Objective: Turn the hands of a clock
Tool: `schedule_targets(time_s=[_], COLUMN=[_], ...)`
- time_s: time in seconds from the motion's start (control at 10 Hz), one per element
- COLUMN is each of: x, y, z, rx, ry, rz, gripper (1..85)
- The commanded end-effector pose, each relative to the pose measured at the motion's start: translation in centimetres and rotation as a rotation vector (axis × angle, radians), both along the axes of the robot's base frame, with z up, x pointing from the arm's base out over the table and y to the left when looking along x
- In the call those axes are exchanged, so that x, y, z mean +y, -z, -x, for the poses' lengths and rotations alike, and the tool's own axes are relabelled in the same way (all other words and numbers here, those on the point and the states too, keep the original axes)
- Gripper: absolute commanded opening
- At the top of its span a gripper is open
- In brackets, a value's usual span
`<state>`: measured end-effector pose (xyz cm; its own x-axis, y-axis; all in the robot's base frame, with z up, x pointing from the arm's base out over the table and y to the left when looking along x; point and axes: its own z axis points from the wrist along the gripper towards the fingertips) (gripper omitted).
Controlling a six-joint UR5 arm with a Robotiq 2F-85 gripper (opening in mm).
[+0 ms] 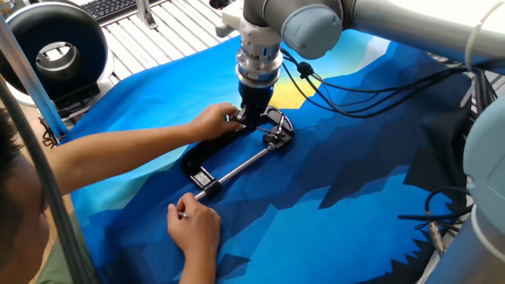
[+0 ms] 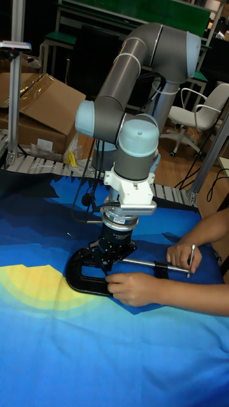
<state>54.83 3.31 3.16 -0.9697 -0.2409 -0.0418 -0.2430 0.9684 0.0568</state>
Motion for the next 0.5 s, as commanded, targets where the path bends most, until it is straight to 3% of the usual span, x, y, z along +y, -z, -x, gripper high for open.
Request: schedule_targets(time_s=[0.0,0.4], x=[-1.0,-2.5], y=[-0.5,-0.9], z=[-0.9,-1.1], rx=[-0.011,-0.016], ry=[0.001,-0.018], rz=[-0.004,0.010], gripper=[1.3,1.3])
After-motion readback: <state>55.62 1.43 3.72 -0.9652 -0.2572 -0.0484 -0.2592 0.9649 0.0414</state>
